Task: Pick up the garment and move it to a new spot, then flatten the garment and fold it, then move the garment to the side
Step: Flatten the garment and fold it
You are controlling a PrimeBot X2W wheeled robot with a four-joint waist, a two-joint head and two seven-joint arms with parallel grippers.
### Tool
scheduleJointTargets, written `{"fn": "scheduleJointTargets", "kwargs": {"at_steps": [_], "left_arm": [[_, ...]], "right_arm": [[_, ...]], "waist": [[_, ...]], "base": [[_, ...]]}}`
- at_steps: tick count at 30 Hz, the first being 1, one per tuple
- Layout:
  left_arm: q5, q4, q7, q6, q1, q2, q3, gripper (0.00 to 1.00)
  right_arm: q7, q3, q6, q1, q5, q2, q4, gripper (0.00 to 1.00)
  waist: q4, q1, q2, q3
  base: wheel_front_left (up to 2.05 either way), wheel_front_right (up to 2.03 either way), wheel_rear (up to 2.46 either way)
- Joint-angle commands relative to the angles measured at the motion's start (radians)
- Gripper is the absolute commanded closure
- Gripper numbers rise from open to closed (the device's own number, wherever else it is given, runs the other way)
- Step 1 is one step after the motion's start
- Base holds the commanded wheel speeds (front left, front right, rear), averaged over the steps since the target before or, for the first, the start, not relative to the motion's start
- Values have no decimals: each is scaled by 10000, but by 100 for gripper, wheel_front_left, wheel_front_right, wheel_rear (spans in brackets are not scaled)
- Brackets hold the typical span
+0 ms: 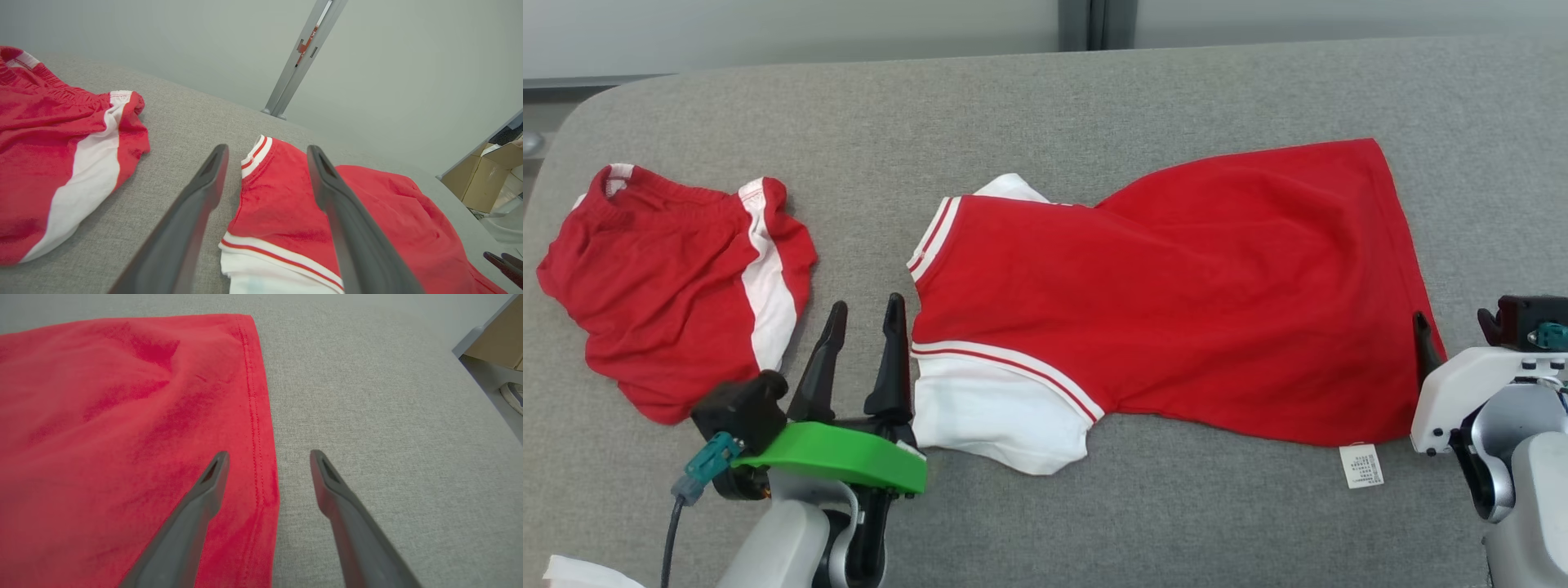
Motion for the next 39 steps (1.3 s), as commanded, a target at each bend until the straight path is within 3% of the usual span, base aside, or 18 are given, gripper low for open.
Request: {"fn": "scheduleJointTargets", "kwargs": {"at_steps": [1, 7, 13, 14, 16, 17, 18, 23, 37, 38, 39], "left_arm": [[186, -138, -74, -49, -22, -89, -40, 0], [510, -415, -77, -169, 105, -355, -68, 0], [664, -541, -74, -253, 173, -519, 129, 0], [689, -547, -75, -276, 180, -540, 155, 0], [739, -558, -76, -331, 184, -585, 211, 0], [765, -558, -76, -345, 182, -608, 229, 0], [772, -559, -76, -348, 174, -627, 248, 0], [854, -584, -77, -454, 48, -750, 322, 0], [1063, -363, -74, -821, -391, -1085, 370, 0], [1074, -335, -66, -867, -412, -1120, 346, 0], [1073, -305, -66, -895, -437, -1166, 321, 0]], "right_arm": [[509, 90, -4, -253, 230, -180, 193, 0], [2083, 221, -4, -607, 1254, -722, 1033, 0], [2825, 482, -2, -851, 2141, -864, 1491, 0], [2898, 607, -1, -909, 2248, -872, 1514, 7], [2943, 856, -1, -1064, 2404, -976, 1525, 67], [2971, 1012, -1, -1145, 2476, -1050, 1550, 76], [2927, 1098, -1, -1244, 2511, -1108, 1551, 100], [2489, 1108, -5, -2109, 2284, -1443, 1900, 100], [1340, -347, -5, -4945, 642, -1368, 4349, 100], [1189, -401, -5, -5019, 577, -1319, 4457, 78], [944, -440, -5, -5110, 492, -1245, 4561, 16]], "waist": [[188, 0, 0, 17], [553, 0, 0, 196], [751, 0, 0, 377], [763, 0, 0, 399], [787, 0, 0, 451], [800, 0, 0, 475], [808, 0, 0, 495], [830, 0, 0, 670], [1103, 0, 0, 989], [1104, 0, 0, 976], [1096, 0, 0, 950]], "base": [[0, 0, 0], [0, 0, 0], [0, 0, 0], [0, 0, 0], [0, 0, 0], [0, 0, 0], [0, 0, 0], [0, 0, 0], [0, 0, 0], [0, 0, 0], [0, 0, 0]]}}
